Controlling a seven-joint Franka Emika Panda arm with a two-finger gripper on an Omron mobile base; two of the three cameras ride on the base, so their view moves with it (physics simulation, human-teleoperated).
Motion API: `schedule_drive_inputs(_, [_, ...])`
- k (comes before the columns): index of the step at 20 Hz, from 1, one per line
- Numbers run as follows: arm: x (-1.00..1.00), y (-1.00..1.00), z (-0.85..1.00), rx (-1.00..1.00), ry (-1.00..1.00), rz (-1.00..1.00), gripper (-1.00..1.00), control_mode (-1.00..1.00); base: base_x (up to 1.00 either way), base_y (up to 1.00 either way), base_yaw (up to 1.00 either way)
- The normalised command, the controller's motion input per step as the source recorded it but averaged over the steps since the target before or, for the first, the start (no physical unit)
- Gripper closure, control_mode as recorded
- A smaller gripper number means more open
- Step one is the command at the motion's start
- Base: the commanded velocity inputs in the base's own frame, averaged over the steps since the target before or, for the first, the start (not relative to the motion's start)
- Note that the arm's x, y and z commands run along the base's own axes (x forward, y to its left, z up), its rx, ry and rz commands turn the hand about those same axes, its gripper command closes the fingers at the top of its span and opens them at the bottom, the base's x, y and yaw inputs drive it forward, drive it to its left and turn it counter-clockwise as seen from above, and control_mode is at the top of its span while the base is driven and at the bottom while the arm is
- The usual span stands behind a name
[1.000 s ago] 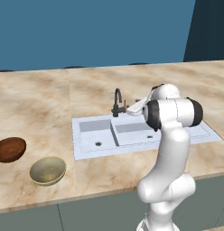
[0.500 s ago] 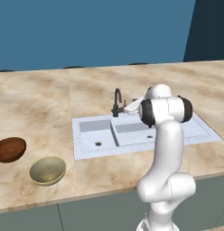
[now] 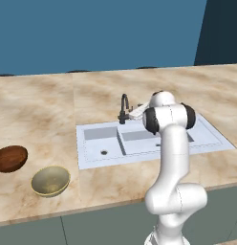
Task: Rinse each bowl for a few seconds and place them down in the sink or on the counter.
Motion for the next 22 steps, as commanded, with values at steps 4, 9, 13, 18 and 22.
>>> schedule_drive_inputs(4, [0.37, -0.02, -0.05, 0.00, 0.00, -0.03, -1.00, -1.00, 0.00, 0.00, 0.00])
schedule_drive_inputs(9, [0.27, -0.13, -0.05, 0.01, 0.00, -0.06, -1.00, -1.00, 0.00, 0.00, 0.00])
schedule_drive_inputs(13, [0.32, 0.00, -0.26, 0.02, 0.04, -0.06, -1.00, -1.00, 0.00, 0.00, 0.00])
schedule_drive_inputs(18, [0.28, -0.05, -0.24, 0.01, 0.06, -0.08, -1.00, -1.00, 0.00, 0.00, 0.00])
schedule_drive_inputs(22, [0.01, -0.46, -0.21, 0.04, 0.08, -0.08, -1.00, -1.00, 0.00, 0.00, 0.00])
